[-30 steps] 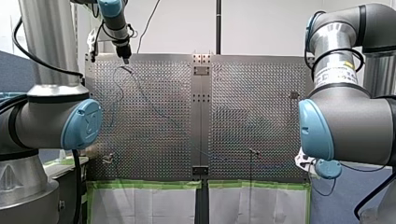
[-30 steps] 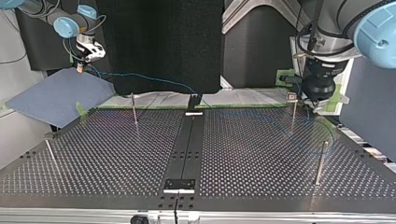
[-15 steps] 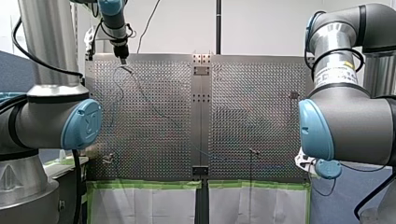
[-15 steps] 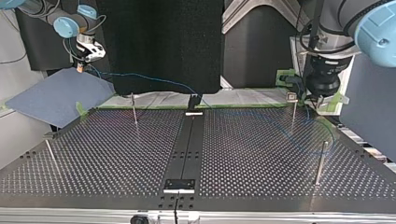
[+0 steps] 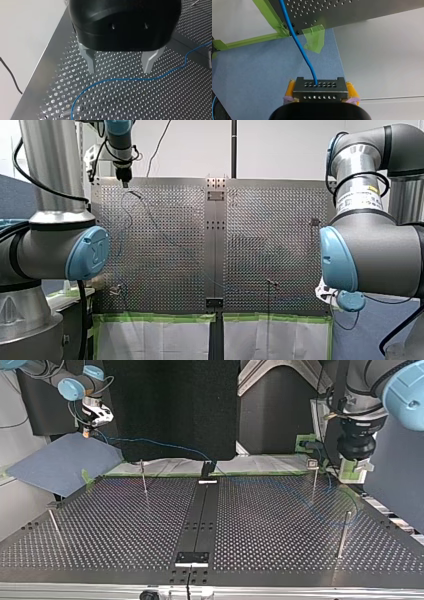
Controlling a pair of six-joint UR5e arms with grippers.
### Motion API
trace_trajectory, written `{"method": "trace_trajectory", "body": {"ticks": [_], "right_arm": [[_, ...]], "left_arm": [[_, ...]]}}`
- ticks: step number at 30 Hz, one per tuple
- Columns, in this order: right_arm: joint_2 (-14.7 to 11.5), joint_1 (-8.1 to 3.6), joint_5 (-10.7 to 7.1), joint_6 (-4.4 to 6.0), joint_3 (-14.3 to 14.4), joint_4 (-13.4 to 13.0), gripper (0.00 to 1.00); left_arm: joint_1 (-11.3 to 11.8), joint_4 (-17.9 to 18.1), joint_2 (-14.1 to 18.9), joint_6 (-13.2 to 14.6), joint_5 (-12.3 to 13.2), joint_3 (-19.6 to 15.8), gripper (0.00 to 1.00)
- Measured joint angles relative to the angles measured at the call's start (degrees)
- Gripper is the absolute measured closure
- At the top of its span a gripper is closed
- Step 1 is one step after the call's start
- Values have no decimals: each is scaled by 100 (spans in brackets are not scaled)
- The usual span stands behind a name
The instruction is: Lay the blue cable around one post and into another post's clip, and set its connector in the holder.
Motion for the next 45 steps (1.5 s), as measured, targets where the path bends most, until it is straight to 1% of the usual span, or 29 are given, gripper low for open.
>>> {"method": "trace_trajectory", "body": {"ticks": [1, 2, 8, 11, 30, 34, 37, 41, 45], "right_arm": [[0, 0, 0, -1, 0, 0, 100], [0, 1, 0, -3, 1, 1, 100], [2, 10, 0, -11, 0, 0, 100], [2, 18, 0, -13, -1, 1, 100], [1, 46, 0, -13, -2, 0, 100], [2, 46, 0, -13, -1, 0, 100], [1, 46, 0, -13, -1, 0, 100], [1, 46, 0, -15, 0, 1, 100], [1, 45, 0, -20, 1, 1, 100]], "left_arm": [[3, -8, 0, 2, -27, 0, 9], [9, -23, 3, 6, -73, 0, 12], [35, -123, 10, 58, -375, 0, 12], [43, -137, 11, 74, -444, -1, 12], [47, -107, 12, 91, -470, -1, 12], [49, -29, 27, 71, -468, -1, 12], [57, 94, 103, 4, -471, -2, 12], [62, 294, 271, -170, -460, -2, 12], [69, 485, 341, -357, -442, -16, 12]]}}
